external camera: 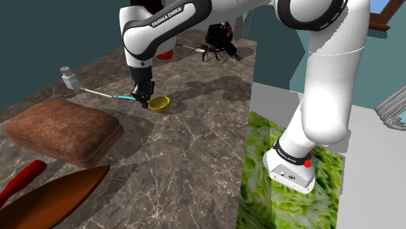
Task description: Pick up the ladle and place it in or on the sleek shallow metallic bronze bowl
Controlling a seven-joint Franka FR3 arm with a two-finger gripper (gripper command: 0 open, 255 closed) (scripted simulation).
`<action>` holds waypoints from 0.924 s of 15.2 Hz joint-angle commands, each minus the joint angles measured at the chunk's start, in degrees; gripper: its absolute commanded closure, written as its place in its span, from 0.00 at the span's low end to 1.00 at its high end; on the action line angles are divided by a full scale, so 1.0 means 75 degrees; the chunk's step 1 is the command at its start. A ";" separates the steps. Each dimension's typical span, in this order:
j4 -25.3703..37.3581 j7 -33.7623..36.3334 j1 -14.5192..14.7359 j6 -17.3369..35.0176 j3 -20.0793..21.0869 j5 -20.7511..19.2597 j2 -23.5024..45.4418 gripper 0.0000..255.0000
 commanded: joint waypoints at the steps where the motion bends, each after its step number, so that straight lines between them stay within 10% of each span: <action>1: 0.0068 0.0016 -0.0003 -0.0127 0.0003 0.0003 -0.0058 1.00; 14: 0.0733 0.0139 -0.0038 -0.1274 0.0028 0.0037 -0.0553 1.00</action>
